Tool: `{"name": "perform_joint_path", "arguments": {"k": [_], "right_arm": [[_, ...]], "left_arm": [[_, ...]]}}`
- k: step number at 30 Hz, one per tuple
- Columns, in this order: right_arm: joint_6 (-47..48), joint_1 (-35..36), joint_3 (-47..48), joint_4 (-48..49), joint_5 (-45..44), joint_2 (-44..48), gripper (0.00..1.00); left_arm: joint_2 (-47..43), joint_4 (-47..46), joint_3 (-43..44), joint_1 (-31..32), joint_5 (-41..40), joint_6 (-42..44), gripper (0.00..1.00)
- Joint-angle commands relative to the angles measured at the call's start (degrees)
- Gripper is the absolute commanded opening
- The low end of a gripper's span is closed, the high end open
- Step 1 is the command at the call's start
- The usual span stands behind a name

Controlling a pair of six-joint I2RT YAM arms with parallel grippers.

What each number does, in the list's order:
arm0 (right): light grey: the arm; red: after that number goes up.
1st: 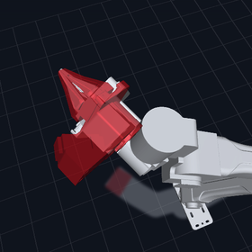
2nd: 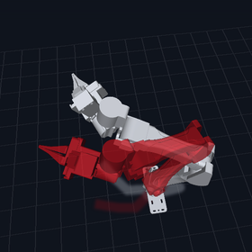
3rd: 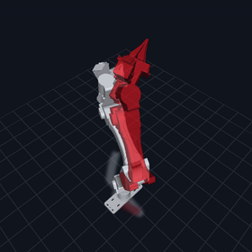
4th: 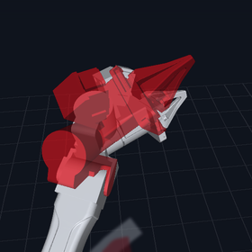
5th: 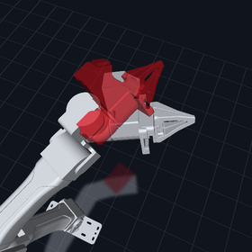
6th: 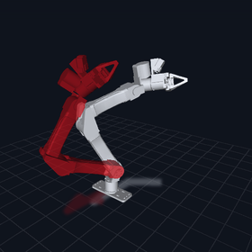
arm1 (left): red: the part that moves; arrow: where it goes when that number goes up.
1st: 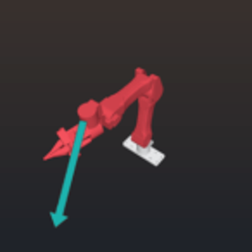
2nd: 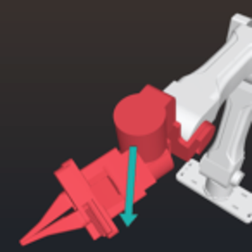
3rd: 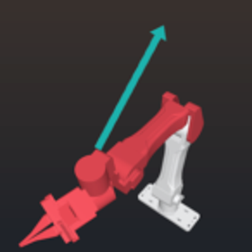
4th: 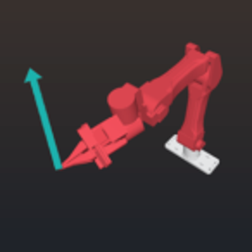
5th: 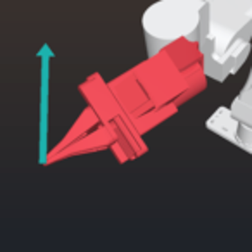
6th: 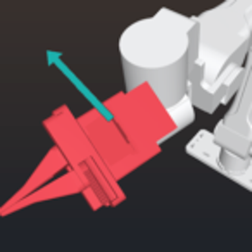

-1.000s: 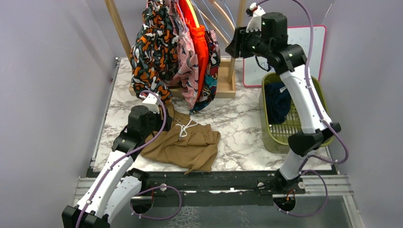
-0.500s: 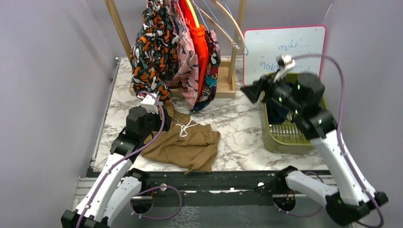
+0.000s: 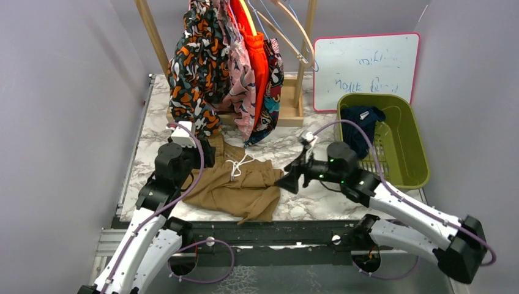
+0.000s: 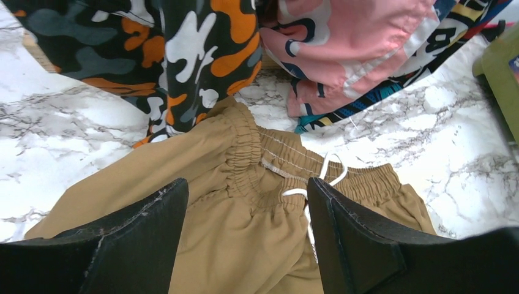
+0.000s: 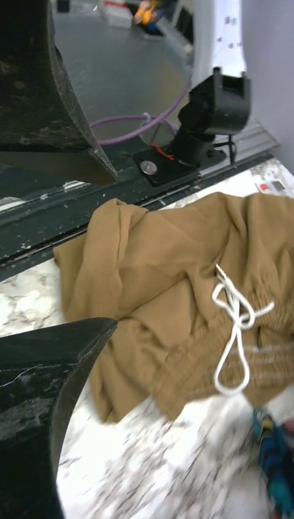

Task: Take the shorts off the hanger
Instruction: Move the shorts to the center of the board.

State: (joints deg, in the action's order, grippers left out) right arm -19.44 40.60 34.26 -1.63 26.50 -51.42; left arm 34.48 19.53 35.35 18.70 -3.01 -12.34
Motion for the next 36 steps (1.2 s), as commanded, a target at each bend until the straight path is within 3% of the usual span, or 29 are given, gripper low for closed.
{"name": "perform_joint_path", "arguments": {"k": [1, 6, 13, 16, 18, 19, 22, 25, 32, 36], "right_arm": [[8.64, 12.29, 2.95, 9.44, -13.09, -8.55, 0.82], [15.0, 19.82, 9.31, 15.18, -20.69, -23.37, 0.86], [13.27, 20.83, 18.66, 17.55, -21.8, -41.36, 0.86], [8.3, 20.82, 17.58, 14.88, -24.42, -44.8, 0.73], [5.37, 20.83, 13.16, 16.47, -23.95, -44.67, 0.54], [4.2, 20.84, 10.28, 17.81, -22.78, -44.34, 0.49], [-0.56, 20.79, 4.44, 16.17, -21.98, -43.99, 0.42], [-7.56, 20.82, 0.51, 9.36, -28.09, -42.66, 0.38], [-26.44, 20.81, -13.67, 3.59, -41.64, -26.98, 0.37], [-17.63, 20.81, -14.89, 7.88, -34.1, -17.05, 0.55]], "left_arm": [[-2.55, -0.36, 0.49, -0.31, -5.08, -1.17, 0.75], [-4.22, -0.37, 0.09, -0.29, -7.46, -1.63, 0.76], [-3.8, -0.39, -0.02, -0.27, -7.22, -1.48, 0.77], [-3.32, -0.31, -0.1, -0.3, -6.65, -1.37, 0.76], [-3.12, -0.35, -0.18, -0.31, -6.07, -1.29, 0.77], [-3.12, -0.37, -0.15, -0.25, -5.83, -1.28, 0.77], [-2.61, -0.37, -0.02, -0.25, -4.95, -1.2, 0.77], [-1.7, -0.62, -0.11, -0.29, -2.71, -1.04, 0.77], [1.82, -0.64, 0.48, -0.27, 1.67, -0.45, 0.77], [2.4, -0.64, 0.51, -0.27, 2.5, -0.32, 0.76]]}}
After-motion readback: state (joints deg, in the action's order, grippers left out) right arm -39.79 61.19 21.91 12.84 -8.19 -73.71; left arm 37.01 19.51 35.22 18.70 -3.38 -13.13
